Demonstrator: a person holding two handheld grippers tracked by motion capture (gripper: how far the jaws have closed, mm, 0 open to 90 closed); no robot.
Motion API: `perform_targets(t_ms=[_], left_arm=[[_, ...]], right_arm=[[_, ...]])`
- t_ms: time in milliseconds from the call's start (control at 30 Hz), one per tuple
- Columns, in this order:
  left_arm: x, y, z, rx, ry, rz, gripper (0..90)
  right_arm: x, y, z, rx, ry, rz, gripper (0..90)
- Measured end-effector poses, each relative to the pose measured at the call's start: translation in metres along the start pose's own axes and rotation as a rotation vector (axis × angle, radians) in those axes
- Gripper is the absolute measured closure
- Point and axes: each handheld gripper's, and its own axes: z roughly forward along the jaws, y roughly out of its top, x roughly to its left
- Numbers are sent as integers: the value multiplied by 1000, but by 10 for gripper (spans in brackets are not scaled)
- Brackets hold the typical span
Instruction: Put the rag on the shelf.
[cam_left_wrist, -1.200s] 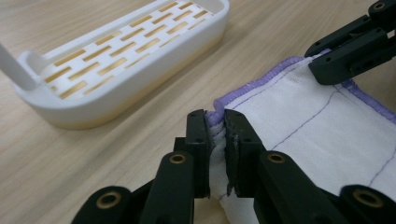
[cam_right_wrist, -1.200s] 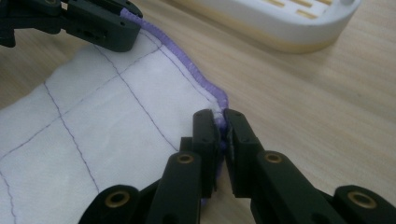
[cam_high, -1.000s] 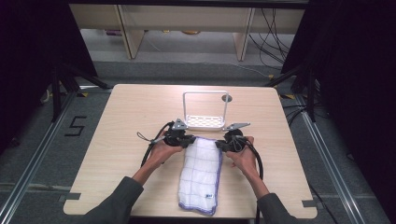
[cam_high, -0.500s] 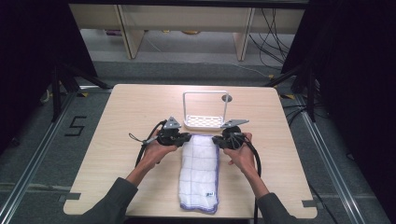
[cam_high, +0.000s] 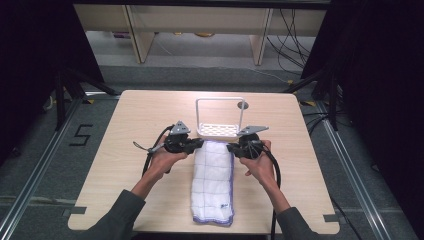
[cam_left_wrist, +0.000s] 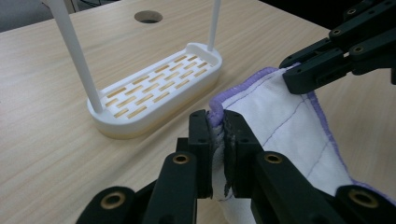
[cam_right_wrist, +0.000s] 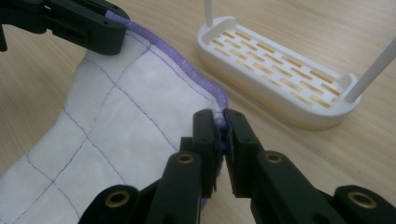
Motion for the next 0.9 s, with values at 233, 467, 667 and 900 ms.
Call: perform_targets(t_ms=[233, 467, 667, 900], left_arm=[[-9, 15, -21, -32, -12, 21, 831], [-18, 30, -39, -49, -27, 21, 834], [-24, 56, -57, -60, -41, 39, 841], [-26, 94, -74, -89, -32, 47, 843]], right_arm=[[12, 9, -24, -41, 7, -20, 839], [17, 21, -42, -75, 19, -34, 840], [22, 41, -68, -108, 13, -64, 842], [23, 77, -99, -177, -3, -82, 845]])
